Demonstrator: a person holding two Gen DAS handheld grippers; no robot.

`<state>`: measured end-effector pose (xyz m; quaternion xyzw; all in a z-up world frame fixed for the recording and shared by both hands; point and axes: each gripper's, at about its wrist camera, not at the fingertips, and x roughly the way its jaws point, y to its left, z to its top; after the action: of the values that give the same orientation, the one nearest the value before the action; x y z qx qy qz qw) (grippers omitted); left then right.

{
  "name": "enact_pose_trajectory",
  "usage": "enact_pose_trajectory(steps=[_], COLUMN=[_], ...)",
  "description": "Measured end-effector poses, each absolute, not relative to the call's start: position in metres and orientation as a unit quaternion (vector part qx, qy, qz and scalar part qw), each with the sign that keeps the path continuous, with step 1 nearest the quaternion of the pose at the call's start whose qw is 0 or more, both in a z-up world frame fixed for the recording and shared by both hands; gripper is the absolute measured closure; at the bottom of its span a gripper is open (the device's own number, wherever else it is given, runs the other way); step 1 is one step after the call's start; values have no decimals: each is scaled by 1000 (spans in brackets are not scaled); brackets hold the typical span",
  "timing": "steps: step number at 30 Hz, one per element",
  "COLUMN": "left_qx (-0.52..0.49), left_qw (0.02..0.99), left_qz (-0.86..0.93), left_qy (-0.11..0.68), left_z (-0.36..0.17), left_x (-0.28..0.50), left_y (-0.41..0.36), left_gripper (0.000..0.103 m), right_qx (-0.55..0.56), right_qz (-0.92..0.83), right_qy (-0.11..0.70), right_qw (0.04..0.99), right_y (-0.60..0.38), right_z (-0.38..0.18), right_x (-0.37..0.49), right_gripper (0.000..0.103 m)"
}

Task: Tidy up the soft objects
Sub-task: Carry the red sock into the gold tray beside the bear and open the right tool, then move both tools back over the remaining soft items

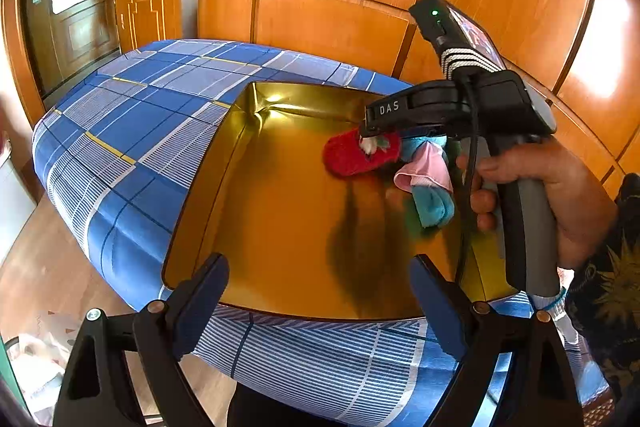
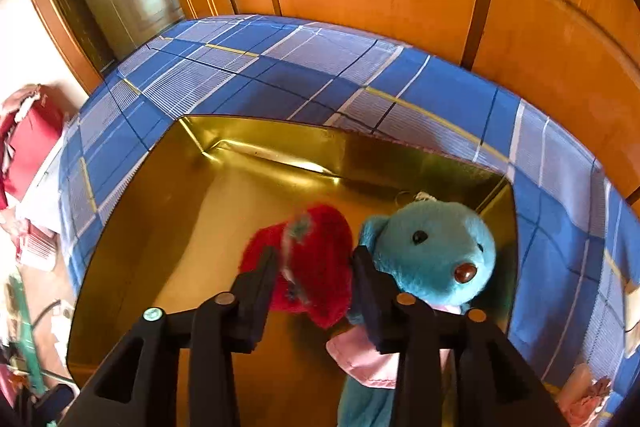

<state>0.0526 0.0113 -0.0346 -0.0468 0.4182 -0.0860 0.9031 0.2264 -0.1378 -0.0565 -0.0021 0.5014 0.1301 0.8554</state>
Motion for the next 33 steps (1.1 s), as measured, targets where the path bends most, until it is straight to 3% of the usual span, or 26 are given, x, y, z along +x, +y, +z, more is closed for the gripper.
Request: enact_pose_trajectory(steps=[19, 33], left_qx=[-25, 0], left_qw=[908, 907], left_qz=[-97, -133], left_qy=[408, 400], left_z=[-26, -14], left_x=[47, 43], left_y=[-5, -36], left_gripper=[11, 10], right_qx=[45, 47], right_qz=[115, 22], right_qy=[404, 381], right_qw=[906, 923], right_y=[-203, -335], right_z=[2, 11], right_x=[139, 46], right_gripper=[59, 59])
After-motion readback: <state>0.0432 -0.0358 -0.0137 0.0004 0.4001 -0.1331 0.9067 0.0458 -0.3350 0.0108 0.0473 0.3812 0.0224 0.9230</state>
